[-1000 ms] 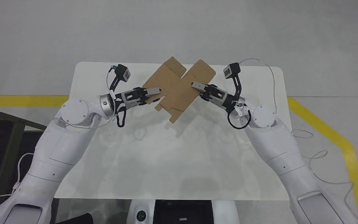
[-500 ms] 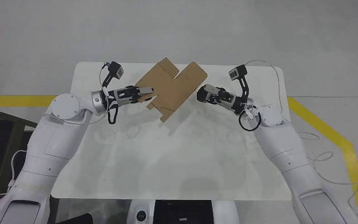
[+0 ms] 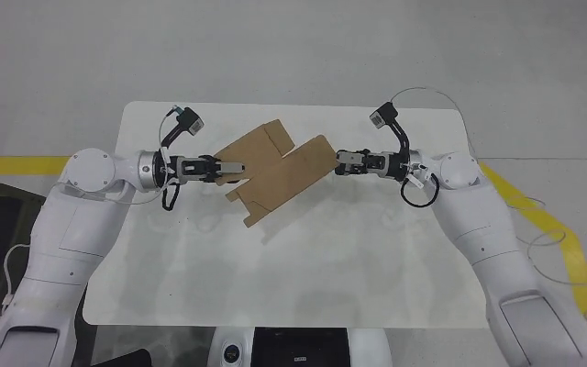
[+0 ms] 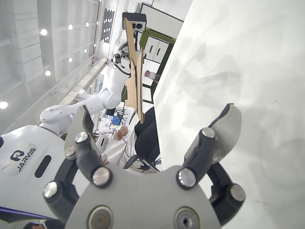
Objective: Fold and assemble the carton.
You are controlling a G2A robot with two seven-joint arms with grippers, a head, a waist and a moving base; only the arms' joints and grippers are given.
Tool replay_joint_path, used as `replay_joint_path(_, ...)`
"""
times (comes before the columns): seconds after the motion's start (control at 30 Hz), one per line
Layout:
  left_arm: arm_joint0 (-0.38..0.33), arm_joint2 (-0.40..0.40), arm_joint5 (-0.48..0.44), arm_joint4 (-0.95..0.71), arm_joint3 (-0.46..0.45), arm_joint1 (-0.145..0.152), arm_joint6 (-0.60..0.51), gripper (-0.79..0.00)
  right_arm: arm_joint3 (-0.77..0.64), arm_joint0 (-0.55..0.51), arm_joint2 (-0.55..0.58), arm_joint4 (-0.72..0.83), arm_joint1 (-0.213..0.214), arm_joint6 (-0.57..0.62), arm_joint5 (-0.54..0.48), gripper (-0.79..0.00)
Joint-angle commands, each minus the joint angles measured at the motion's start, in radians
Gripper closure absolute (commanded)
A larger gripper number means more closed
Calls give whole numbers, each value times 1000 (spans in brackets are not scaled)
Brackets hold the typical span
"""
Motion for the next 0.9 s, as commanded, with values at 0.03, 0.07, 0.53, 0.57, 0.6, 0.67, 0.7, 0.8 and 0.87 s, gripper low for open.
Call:
replay_joint_path(0.03, 3, 1, 0, -6, -2, 2, -43, 0, 14, 15, -19, 3, 8, 11, 10, -785)
replay_joint_path(0.07, 4, 2, -1, -7, -4, 2, -57, 0, 15, 20, -28, 10, 10, 15, 15, -785)
replay_joint_path(0.53, 4, 21, -24, -1, -17, 3, -129, 0, 9, 37, -95, 85, 31, 63, 63, -785)
replay_joint_path(0.57, 3, 23, -24, -1, -17, 2, -126, 0, 9, 37, -95, 85, 31, 63, 63, -785)
replay_joint_path(0.6, 2, 26, -22, 0, -17, 1, -124, 0, 9, 37, -95, 85, 31, 63, 63, -785)
replay_joint_path(0.67, 0, 31, -22, 0, -18, 0, -122, 0, -29, 16, -95, 81, 31, 40, 64, -785)
replay_joint_path(0.7, -1, 33, -22, 0, -18, 0, -122, 0, -44, 10, -94, 72, 33, 46, 62, -785)
replay_joint_path(0.8, -6, 38, -21, 0, -13, -2, -121, 0, -77, -2, -88, 58, 37, 55, 55, -785)
replay_joint_path(0.87, -10, 41, -18, 0, -8, -3, -119, 0, -101, -11, -87, 50, 40, 54, 54, -785)
